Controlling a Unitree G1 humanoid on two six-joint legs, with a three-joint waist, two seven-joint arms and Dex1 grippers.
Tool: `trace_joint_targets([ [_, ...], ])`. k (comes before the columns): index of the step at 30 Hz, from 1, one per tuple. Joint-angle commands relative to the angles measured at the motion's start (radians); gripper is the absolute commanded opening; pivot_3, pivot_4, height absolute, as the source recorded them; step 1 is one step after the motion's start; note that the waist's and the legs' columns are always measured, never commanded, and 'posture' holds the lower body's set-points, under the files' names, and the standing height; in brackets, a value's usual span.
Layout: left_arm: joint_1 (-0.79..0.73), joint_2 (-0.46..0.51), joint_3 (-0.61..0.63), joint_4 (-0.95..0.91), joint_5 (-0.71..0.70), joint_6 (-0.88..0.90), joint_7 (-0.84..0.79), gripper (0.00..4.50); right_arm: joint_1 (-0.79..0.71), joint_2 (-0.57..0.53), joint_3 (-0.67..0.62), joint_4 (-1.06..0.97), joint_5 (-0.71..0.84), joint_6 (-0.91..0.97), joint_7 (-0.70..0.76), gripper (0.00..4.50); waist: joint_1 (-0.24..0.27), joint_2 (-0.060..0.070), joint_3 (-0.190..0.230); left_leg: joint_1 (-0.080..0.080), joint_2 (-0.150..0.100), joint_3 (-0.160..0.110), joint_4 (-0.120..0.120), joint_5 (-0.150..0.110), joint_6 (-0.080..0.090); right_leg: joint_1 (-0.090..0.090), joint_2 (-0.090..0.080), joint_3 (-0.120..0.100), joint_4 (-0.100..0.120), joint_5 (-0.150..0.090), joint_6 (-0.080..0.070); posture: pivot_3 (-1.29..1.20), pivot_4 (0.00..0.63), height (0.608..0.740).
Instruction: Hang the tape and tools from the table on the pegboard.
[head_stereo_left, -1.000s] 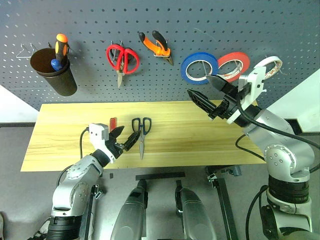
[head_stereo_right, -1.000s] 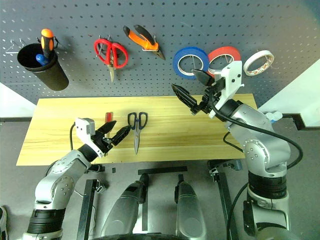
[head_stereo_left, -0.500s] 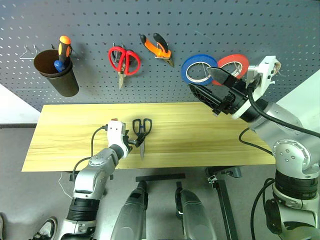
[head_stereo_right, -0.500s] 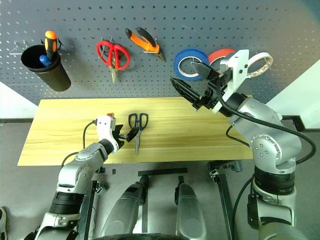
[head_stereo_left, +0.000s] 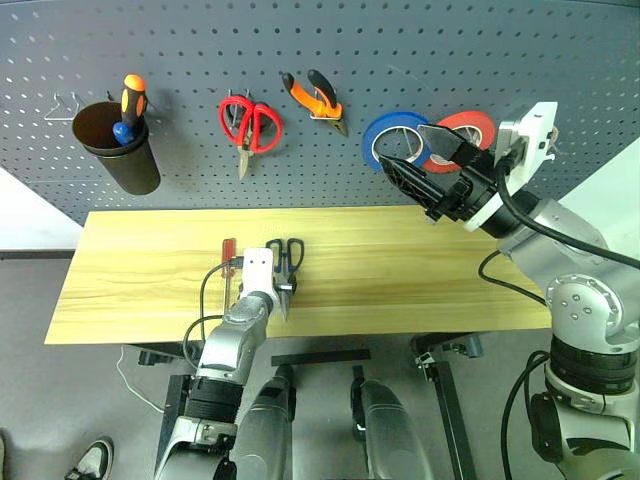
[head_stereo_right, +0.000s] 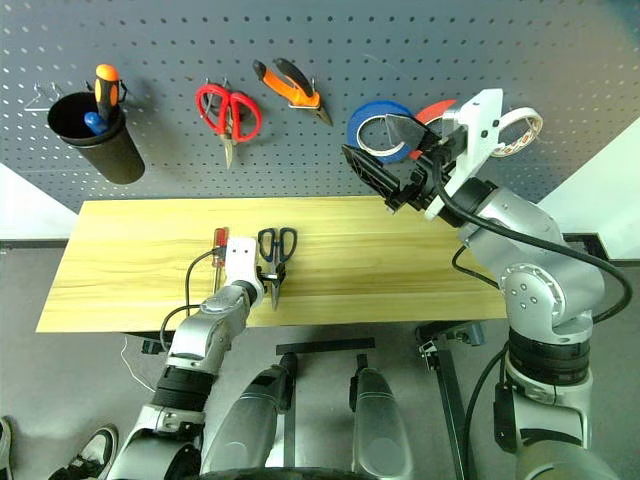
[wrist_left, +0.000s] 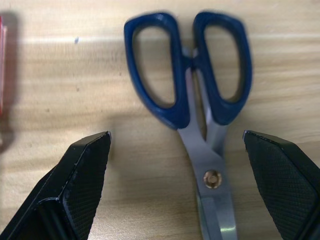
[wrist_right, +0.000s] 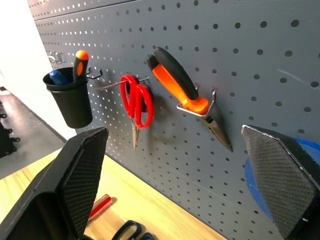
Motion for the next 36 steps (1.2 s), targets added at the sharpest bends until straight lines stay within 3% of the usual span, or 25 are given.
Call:
trace_joint_targets([
  [1,-0.019,-0.015,0.017,0.034,0.017,0.000,0.016,4.42,-0.017,-0.016,-0.030,-0.047,-0.003,-0.023,-0.015,4.49,-0.001,0.000,0.000,0.000,0.000,0.000,0.000,0.000,0.000,0.000,0.000,0.000,0.000,0.000,0.000,-0.10,0.265,0.738],
  [13,-0.104,-0.071,0.050,0.191,0.029,0.004,0.033,4.42,-0.030,-0.016,-0.030,-0.048,-0.018,-0.035,-0.043,4.49,-0.002,0.005,-0.005,0.001,0.000,0.001,0.003,0.000,0.000,0.001,0.000,0.001,0.002,0.000,0.001,-0.12,0.258,0.738],
  [36,-0.118,-0.174,0.158,0.248,0.018,0.127,0.122,4.42,-0.055,-0.004,-0.022,-0.037,-0.043,-0.066,-0.066,4.49,-0.014,0.008,-0.046,0.005,0.000,0.002,0.003,-0.001,0.001,0.006,0.000,0.001,0.002,0.001,0.001,-0.12,0.247,0.738],
])
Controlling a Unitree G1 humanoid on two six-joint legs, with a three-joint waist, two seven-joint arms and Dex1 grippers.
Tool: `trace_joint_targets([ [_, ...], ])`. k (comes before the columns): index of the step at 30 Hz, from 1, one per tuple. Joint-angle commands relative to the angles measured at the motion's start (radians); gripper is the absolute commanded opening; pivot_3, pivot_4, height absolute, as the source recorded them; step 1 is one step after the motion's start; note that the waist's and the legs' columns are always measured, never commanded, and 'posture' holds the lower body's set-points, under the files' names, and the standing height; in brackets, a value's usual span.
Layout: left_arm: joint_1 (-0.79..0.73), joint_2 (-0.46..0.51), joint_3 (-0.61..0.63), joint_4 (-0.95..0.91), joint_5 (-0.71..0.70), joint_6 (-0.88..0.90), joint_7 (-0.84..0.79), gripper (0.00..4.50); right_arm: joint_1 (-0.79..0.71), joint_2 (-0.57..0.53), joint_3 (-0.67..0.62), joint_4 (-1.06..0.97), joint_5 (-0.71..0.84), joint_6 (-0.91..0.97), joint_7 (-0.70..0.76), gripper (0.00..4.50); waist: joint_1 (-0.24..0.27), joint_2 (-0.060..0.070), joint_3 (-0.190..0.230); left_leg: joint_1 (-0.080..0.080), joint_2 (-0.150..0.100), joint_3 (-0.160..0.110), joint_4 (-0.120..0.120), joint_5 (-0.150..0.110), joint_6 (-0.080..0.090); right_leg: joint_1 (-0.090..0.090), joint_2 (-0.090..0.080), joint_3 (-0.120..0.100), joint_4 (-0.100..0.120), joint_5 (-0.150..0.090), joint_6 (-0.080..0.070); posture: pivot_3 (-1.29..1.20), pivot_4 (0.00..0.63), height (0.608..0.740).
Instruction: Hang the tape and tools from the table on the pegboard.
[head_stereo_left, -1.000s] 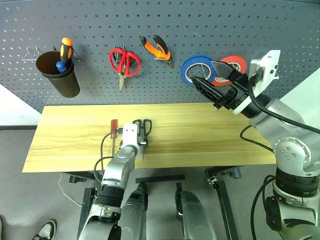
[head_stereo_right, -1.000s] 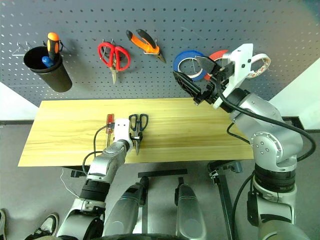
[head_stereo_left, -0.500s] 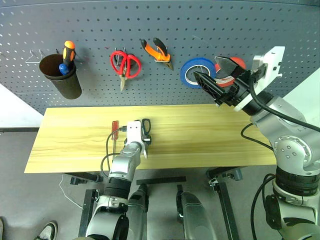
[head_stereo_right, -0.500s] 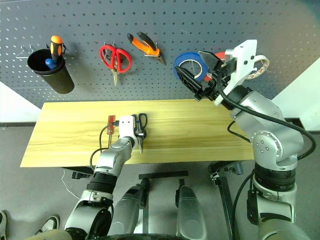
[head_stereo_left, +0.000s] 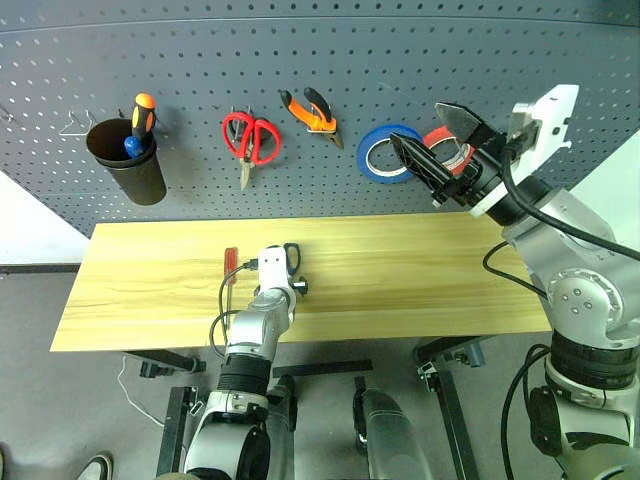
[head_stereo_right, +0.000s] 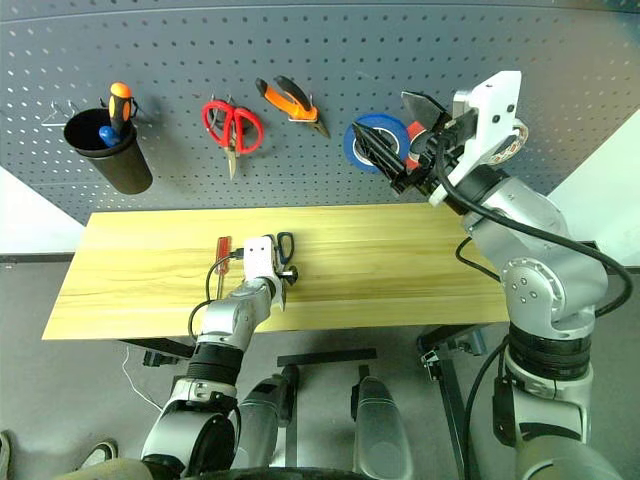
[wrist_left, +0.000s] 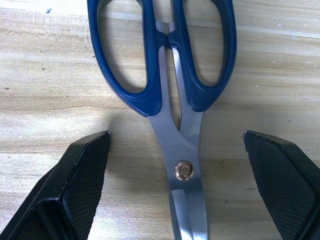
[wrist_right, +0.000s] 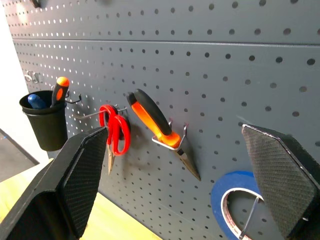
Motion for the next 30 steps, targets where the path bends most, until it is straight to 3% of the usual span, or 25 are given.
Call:
trace_joint_targets([
  [1,0.023,-0.009,0.024,0.069,-0.011,0.031,0.014,4.42,-0.025,-0.003,-0.020,-0.039,0.001,-0.024,-0.005,4.49,-0.005,0.000,0.000,0.000,0.000,0.000,0.000,0.000,0.000,0.000,0.000,0.000,0.000,0.000,0.000,-0.12,0.248,0.738],
  [7,-0.015,0.003,0.051,0.171,-0.008,0.010,0.031,4.42,-0.025,-0.003,-0.019,-0.042,0.002,-0.023,-0.011,4.49,-0.013,0.001,-0.004,0.016,0.000,0.000,-0.002,-0.002,0.003,0.016,0.000,0.000,-0.005,-0.001,0.000,-0.13,0.251,0.738],
  [18,-0.085,0.048,0.058,0.352,0.011,0.007,0.074,4.42,-0.020,0.000,-0.023,-0.055,-0.005,-0.029,-0.032,4.49,-0.014,0.009,-0.023,0.017,0.000,0.000,-0.003,-0.002,0.003,0.017,0.000,0.000,-0.006,-0.001,0.001,-0.14,0.249,0.738],
  [28,-0.090,0.056,0.067,0.392,0.006,0.013,0.088,4.42,-0.021,0.002,-0.026,-0.052,-0.015,-0.036,-0.044,4.49,-0.015,0.010,-0.025,0.018,0.001,0.000,-0.003,-0.003,0.003,0.018,0.000,0.000,-0.006,-0.002,0.001,-0.13,0.250,0.738],
  [30,-0.088,0.055,0.067,0.391,0.004,0.017,0.087,3.84,-0.024,0.003,-0.026,-0.048,-0.018,-0.040,-0.046,4.50,-0.015,0.011,-0.025,0.018,0.001,0.000,-0.003,-0.003,0.003,0.018,0.000,0.000,-0.006,-0.002,0.001,-0.13,0.249,0.738],
])
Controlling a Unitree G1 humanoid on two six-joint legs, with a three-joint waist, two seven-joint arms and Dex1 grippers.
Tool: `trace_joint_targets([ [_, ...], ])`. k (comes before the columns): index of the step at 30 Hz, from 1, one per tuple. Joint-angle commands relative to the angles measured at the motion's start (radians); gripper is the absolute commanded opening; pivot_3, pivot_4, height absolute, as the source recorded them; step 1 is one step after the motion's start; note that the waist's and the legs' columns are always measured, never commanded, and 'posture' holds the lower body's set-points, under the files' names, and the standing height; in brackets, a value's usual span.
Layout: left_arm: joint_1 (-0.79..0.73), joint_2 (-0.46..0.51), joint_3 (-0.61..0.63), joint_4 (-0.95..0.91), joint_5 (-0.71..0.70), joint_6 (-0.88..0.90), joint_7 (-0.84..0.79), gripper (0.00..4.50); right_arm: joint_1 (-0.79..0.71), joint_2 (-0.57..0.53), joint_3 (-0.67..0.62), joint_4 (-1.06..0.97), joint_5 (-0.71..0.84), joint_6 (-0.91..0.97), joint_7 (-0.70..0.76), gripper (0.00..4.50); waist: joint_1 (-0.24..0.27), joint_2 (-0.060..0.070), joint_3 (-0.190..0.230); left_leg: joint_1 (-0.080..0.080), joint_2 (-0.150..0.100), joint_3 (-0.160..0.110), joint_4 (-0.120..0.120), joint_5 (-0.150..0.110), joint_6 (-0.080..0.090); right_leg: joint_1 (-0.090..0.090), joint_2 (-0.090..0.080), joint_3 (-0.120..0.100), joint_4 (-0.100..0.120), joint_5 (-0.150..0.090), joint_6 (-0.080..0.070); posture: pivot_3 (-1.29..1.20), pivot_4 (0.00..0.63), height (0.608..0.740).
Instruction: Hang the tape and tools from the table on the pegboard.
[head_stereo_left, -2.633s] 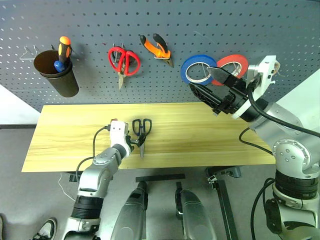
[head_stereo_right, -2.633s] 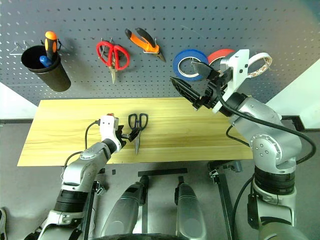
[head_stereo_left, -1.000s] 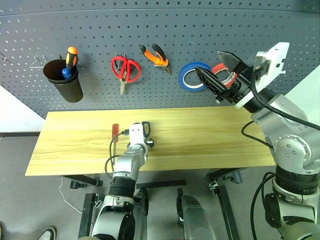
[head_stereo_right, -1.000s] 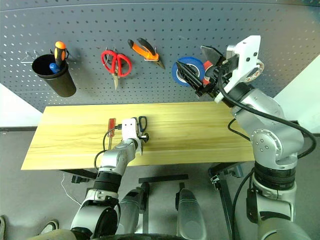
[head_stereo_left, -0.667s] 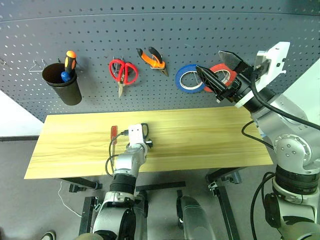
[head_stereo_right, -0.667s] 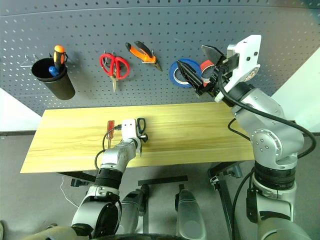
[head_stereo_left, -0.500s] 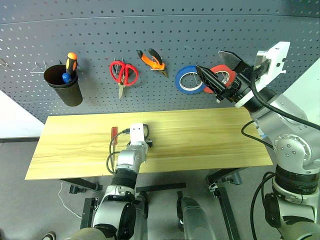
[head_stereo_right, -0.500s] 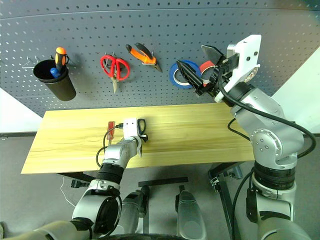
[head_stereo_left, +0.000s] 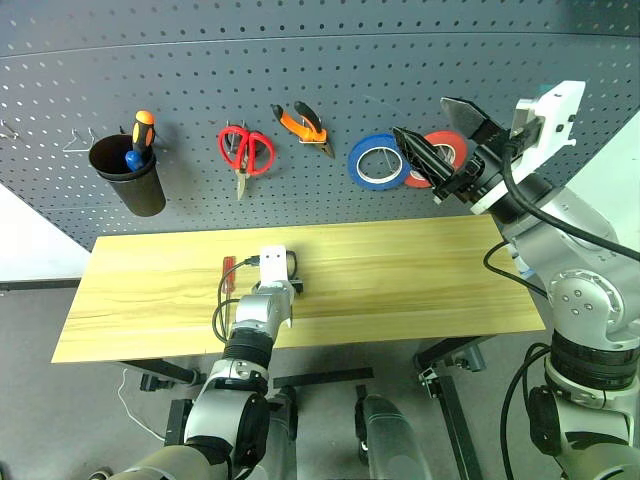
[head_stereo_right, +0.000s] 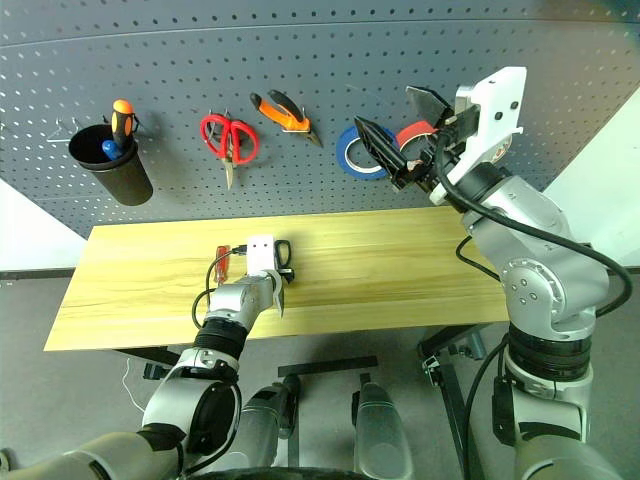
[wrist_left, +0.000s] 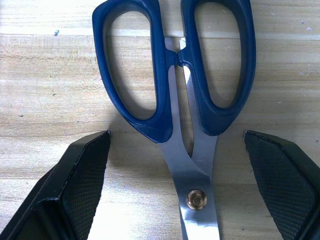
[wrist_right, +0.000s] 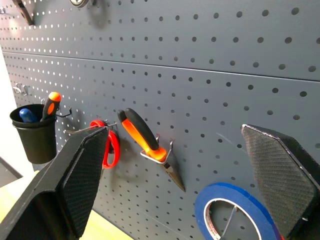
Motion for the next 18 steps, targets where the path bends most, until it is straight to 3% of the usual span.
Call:
trace_joint_targets([
  [1,0.065,0.005,0.030,0.096,-0.005,0.048,0.015,3.55,-0.024,0.000,-0.025,-0.028,-0.007,-0.034,-0.004,4.50,0.000,0.000,0.000,0.000,0.000,0.000,0.000,0.000,0.000,0.000,0.000,0.000,0.000,0.000,0.000,-0.13,0.249,0.738],
  [10,0.064,0.006,0.027,0.100,-0.008,0.052,0.008,0.78,-0.029,0.000,-0.023,-0.018,-0.017,-0.049,-0.007,4.50,0.001,0.002,-0.002,0.000,0.000,0.000,-0.001,0.000,0.000,0.000,0.000,0.000,-0.001,0.000,0.001,-0.13,0.246,0.738],
  [18,0.060,0.010,0.019,0.104,-0.005,0.048,-0.004,0.63,-0.031,0.003,-0.017,-0.013,-0.026,-0.058,-0.006,4.50,0.001,0.002,-0.004,0.000,0.000,0.000,-0.001,-0.001,0.001,0.001,0.000,0.000,-0.003,-0.001,0.001,-0.13,0.241,0.738],
])
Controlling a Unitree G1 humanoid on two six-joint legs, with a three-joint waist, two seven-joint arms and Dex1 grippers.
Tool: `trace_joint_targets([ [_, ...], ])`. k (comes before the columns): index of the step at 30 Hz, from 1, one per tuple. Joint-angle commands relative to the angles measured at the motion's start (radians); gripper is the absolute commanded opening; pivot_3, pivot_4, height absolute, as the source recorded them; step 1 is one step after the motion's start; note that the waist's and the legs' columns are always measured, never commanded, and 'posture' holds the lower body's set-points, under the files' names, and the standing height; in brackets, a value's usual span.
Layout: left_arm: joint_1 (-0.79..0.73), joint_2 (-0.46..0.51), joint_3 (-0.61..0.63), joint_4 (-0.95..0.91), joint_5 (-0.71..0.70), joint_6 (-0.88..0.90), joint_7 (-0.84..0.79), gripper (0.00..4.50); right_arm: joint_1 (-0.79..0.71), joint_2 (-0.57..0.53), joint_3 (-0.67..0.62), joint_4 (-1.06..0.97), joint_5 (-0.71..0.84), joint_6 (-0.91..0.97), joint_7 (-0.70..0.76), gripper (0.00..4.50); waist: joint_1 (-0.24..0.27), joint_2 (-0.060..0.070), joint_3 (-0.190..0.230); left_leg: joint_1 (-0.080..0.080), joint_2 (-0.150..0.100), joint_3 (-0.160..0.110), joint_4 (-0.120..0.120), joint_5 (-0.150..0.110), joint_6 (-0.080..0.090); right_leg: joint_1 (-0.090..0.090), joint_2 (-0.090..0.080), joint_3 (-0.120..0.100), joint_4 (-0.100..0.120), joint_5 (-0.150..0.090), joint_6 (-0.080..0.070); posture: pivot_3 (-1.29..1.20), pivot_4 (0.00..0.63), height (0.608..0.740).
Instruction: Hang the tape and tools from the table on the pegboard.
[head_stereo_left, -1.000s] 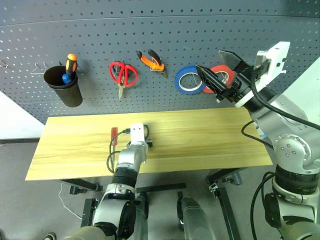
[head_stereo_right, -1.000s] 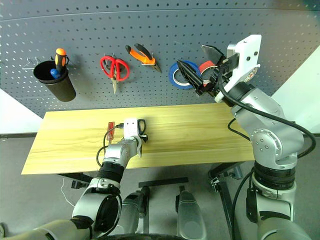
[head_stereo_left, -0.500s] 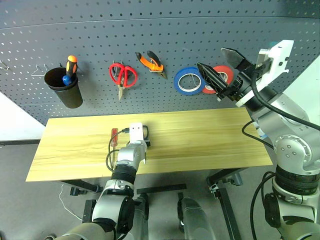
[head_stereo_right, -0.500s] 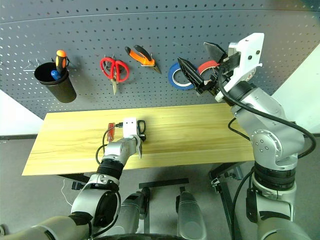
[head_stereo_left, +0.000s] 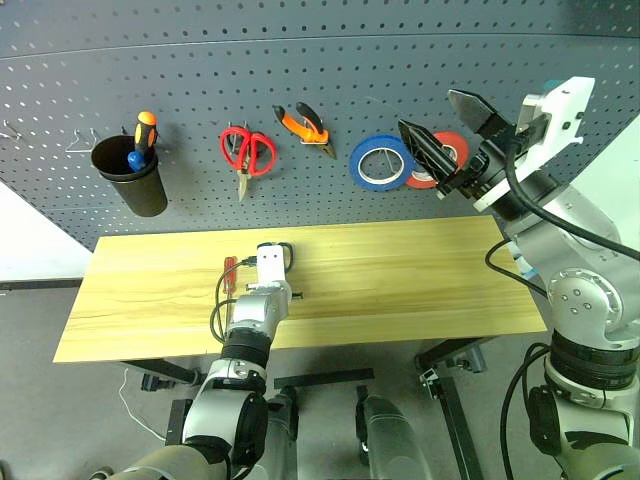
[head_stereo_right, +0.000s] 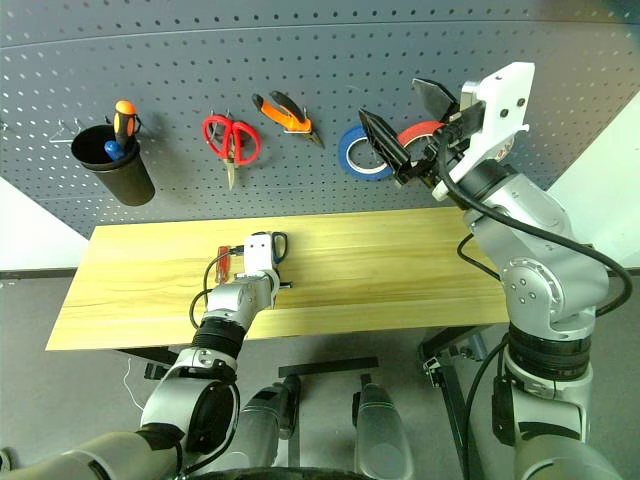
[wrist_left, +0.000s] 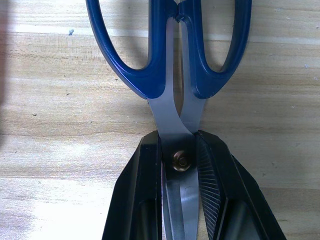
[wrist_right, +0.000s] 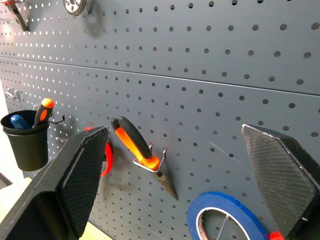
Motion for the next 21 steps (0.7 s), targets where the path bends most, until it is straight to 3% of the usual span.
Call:
trace_joint_targets([
  [1,0.060,0.002,0.010,0.100,0.002,0.047,0.001,0.63,-0.028,0.002,-0.016,-0.015,-0.007,-0.028,0.002,4.50,0.000,0.000,0.000,0.000,0.000,0.000,0.000,0.000,0.000,0.000,0.000,0.000,0.000,0.000,0.000,-0.13,0.241,0.738],
  [21,0.165,0.042,-0.176,-0.106,0.106,0.013,-0.107,0.63,-0.027,0.009,0.003,0.009,-0.045,-0.042,0.019,4.50,0.001,0.000,-0.002,-0.002,0.000,0.000,-0.003,-0.003,0.005,0.002,-0.001,0.001,-0.011,0.000,0.001,-0.11,0.239,0.738],
])
